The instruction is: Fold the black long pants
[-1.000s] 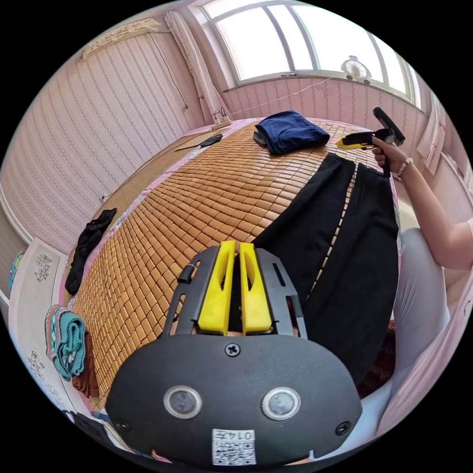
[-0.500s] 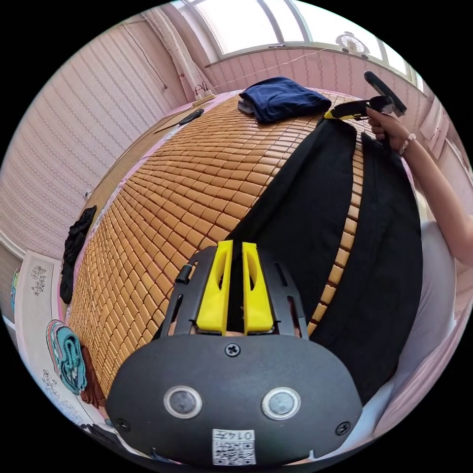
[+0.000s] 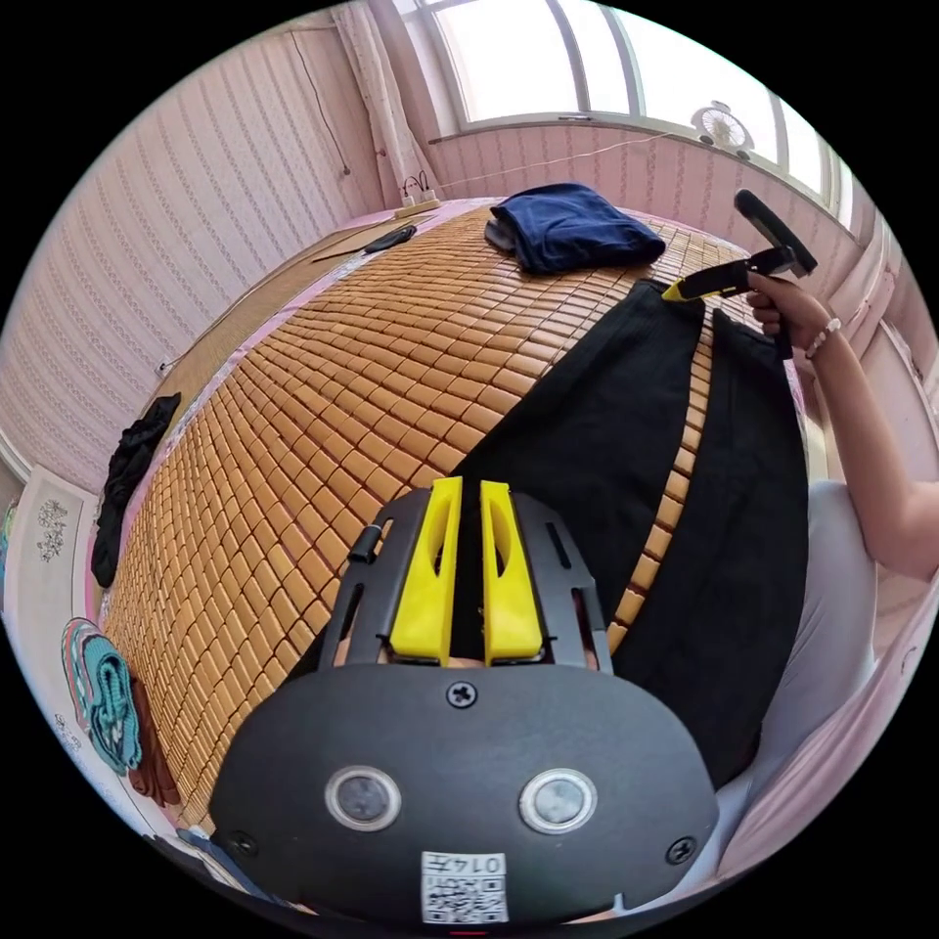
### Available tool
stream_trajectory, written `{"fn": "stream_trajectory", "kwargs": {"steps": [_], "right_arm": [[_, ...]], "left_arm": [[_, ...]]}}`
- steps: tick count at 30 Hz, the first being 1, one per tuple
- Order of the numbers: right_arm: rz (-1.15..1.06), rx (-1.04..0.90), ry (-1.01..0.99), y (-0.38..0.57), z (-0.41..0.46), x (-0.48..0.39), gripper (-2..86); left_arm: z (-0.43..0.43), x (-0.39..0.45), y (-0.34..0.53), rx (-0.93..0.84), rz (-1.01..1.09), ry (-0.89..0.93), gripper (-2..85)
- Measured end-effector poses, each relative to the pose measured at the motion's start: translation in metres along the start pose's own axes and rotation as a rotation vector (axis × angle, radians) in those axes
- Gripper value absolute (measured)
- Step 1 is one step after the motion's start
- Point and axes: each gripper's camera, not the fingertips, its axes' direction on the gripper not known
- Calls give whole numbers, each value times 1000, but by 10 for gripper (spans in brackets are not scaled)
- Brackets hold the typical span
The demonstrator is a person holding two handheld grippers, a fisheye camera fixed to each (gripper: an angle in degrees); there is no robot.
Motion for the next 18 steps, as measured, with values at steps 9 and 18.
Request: {"fn": "stream_trajectory", "kwargs": {"steps": [9, 18], "right_arm": [[38, 158, 120, -4, 9, -16, 32], [2, 36, -28, 48, -35, 4, 71]], "left_arm": [[11, -5, -5, -28, -15, -45, 4], [-82, -1, 23, 157, -55, 94, 11]]}}
